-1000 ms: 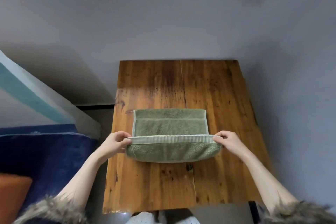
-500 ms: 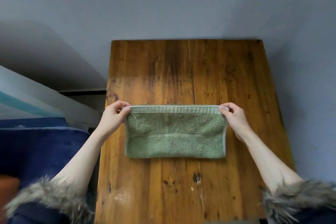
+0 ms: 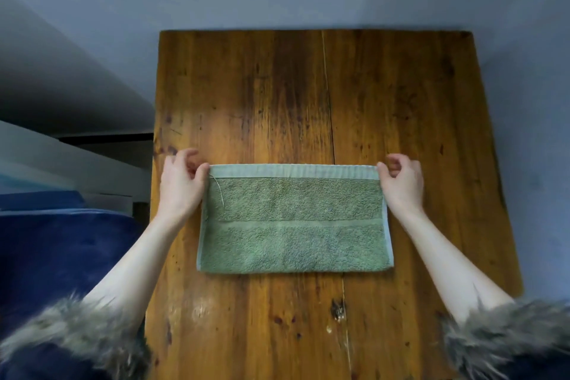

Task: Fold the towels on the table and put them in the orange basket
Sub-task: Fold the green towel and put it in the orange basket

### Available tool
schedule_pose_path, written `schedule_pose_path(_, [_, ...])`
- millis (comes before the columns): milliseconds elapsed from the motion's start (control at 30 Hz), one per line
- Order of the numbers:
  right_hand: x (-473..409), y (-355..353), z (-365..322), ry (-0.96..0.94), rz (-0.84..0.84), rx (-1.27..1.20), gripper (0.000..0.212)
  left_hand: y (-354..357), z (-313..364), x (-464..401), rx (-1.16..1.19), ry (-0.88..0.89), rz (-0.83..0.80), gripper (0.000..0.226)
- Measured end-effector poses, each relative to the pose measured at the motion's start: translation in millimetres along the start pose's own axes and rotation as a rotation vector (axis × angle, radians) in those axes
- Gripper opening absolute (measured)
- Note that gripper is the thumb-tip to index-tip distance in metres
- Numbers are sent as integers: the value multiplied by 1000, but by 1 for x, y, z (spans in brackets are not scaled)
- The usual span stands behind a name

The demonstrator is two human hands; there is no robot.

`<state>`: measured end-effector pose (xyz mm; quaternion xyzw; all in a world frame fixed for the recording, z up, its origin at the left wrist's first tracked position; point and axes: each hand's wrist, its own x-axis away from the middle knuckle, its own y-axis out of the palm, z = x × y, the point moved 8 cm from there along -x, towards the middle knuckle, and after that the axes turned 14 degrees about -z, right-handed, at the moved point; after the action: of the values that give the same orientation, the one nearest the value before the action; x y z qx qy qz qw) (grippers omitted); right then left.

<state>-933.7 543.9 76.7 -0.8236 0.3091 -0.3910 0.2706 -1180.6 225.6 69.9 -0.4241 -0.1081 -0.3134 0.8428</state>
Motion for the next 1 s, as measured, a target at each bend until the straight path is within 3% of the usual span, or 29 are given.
schedule_pose_path(67, [17,3,-18,-151,135,147,37,3,22,16,-214,125,140,36])
schedule_pose_path(133, [44,34,-42,-367,113,275,42,32,47,40,-408,296,169,39])
schedule_pose_path(200, [72,82,-52,-529,-10,399,47,79,60,62,-540,420,62,48])
schedule_pose_path(267, [96,124,-42,-597,-120,520,52,120,49,79,-635,435,-70,55])
schedule_pose_path(500, [91,122,17,-602,-160,717,57,123,4,85,-797,446,-113,56])
schedule_pose_path(733, [65,83,5,-540,8,600,58,80,4,51,-680,356,-11,57])
schedule_pose_path(1000, [25,87,6,-362,-61,731,66,87,5,20,-703,255,-21,56])
